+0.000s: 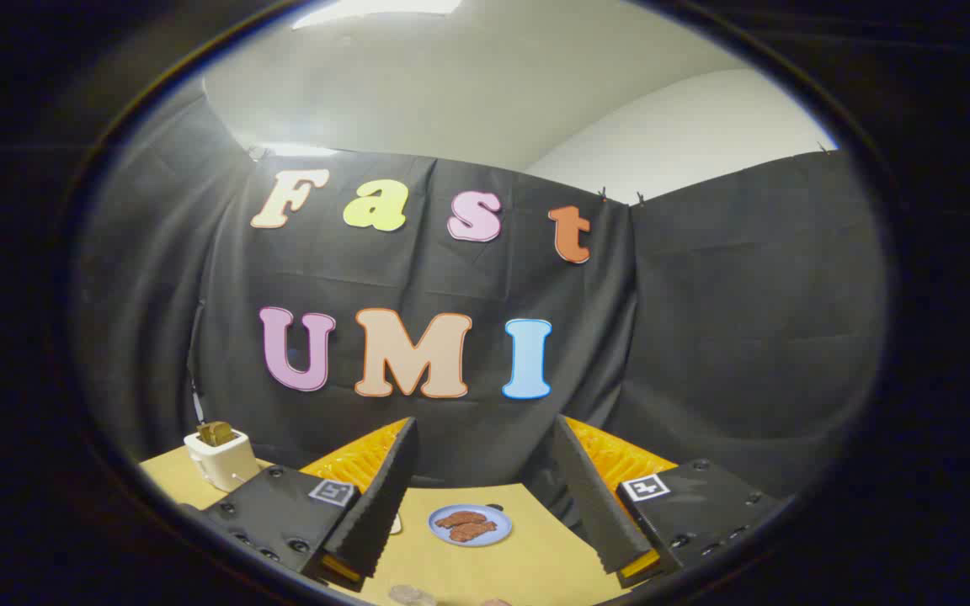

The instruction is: Take the bottle from table, then pour the juice into the cup, finally place the bottle on the coaster

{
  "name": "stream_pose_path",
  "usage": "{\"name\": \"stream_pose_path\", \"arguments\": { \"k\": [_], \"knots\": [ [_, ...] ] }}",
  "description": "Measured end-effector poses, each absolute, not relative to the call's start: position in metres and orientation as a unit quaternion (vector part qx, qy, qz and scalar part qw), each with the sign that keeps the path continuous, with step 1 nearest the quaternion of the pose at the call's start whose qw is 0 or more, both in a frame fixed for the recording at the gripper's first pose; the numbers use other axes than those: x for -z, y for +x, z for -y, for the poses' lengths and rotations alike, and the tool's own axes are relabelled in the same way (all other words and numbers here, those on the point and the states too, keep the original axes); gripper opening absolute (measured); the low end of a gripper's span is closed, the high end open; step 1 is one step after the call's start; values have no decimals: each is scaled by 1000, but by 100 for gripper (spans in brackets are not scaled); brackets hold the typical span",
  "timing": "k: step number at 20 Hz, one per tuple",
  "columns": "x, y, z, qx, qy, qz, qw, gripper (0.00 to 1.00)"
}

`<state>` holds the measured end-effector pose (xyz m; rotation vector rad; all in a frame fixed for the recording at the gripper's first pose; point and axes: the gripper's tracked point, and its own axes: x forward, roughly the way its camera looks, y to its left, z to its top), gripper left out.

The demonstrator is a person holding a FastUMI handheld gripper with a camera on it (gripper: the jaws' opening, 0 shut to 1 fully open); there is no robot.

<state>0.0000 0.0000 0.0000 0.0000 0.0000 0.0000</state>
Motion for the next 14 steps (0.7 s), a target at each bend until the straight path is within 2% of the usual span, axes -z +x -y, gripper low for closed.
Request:
{"name": "stream_pose_path", "arguments": {
  "k": [14],
  "knots": [
    [1,-4,4,6,-4,0,1000,98]
  ]
}}
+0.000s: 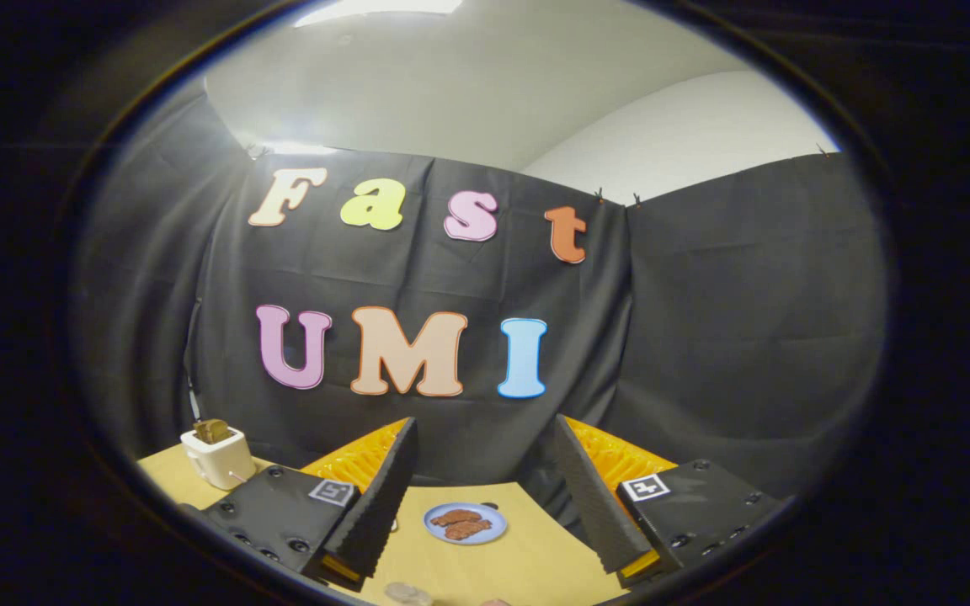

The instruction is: Take the bottle from table, then pour the juice into the cup, finally place the bottle on the coaster

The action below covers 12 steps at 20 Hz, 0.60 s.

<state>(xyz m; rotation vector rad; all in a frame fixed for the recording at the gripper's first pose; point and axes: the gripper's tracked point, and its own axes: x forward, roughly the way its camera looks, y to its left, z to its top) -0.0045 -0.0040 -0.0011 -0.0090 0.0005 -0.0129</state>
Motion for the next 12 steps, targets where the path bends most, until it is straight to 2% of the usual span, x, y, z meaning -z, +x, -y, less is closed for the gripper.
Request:
{"name": "stream_pose_path", "arguments": {
  "k": [5,12],
  "knots": [
    [28,-2,-3,-4,-12,-22,1000,98],
    [136,-25,-35,-57,-15,-127,990,98]
  ]
}}
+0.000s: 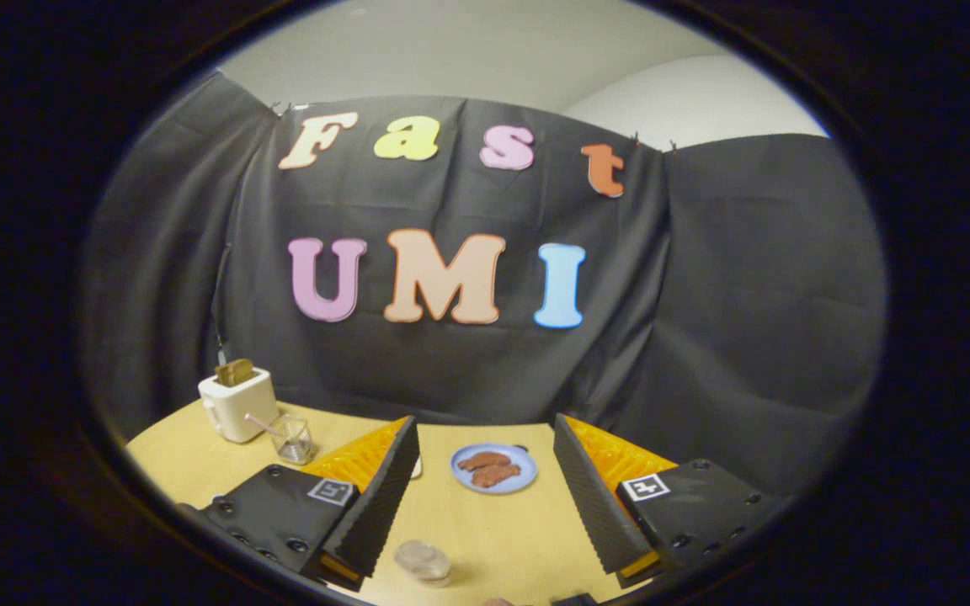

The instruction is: Take the bottle from table, then pour the juice into the cup, finally place the bottle on the coaster

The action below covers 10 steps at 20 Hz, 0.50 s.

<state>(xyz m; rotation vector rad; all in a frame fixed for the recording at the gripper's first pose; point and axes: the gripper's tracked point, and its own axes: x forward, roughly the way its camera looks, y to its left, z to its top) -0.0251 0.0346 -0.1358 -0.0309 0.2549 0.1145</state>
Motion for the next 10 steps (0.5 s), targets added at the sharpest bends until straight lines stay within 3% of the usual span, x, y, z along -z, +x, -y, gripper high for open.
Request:
{"name": "stream_pose_path", "arguments": {
  "k": [10],
  "knots": [
    [274,-63,-64,-115,-34,-269,956,99]
  ]
}}
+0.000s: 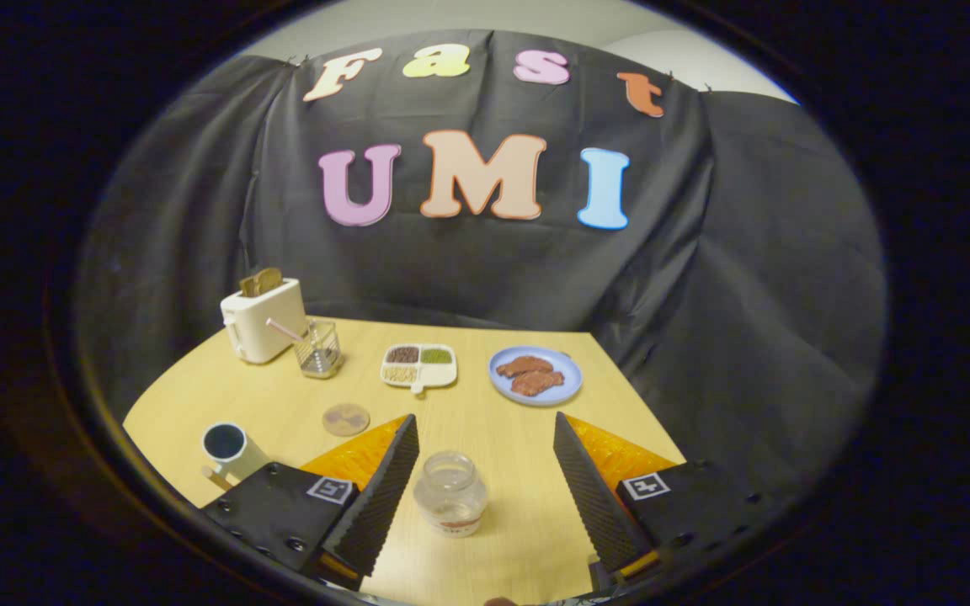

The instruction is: Take the bottle from table, then pour the juice into the cup, finally place the bottle on the coaster

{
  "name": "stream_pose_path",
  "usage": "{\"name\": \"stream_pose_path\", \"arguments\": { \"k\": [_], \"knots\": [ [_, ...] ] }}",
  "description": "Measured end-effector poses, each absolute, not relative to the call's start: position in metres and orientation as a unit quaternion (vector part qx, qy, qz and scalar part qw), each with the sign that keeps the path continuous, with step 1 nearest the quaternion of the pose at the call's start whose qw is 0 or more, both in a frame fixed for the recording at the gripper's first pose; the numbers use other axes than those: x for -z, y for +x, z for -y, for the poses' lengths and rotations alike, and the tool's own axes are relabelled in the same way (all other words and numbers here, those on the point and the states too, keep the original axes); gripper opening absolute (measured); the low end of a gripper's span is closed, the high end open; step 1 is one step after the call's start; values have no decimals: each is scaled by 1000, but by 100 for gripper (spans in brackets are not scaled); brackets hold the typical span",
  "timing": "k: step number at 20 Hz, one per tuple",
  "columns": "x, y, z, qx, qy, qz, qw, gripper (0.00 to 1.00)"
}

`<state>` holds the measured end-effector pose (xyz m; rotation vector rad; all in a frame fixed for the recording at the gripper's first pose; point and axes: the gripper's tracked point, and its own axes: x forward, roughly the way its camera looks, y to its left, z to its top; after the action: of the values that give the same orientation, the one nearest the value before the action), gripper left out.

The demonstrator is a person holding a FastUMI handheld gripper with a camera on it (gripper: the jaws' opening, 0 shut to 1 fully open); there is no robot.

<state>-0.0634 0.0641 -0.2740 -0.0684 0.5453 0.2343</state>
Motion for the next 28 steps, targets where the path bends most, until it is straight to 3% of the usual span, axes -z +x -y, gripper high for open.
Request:
{"name": "stream_pose_path", "arguments": {
  "k": [12,23,28],
  "knots": [
    [387,-86,-83,-161,-64,-387,906,99],
    [436,-90,-90,-178,-90,-437,877,97],
    [442,-92,-94,-172,-81,-449,873,87]
  ]
}}
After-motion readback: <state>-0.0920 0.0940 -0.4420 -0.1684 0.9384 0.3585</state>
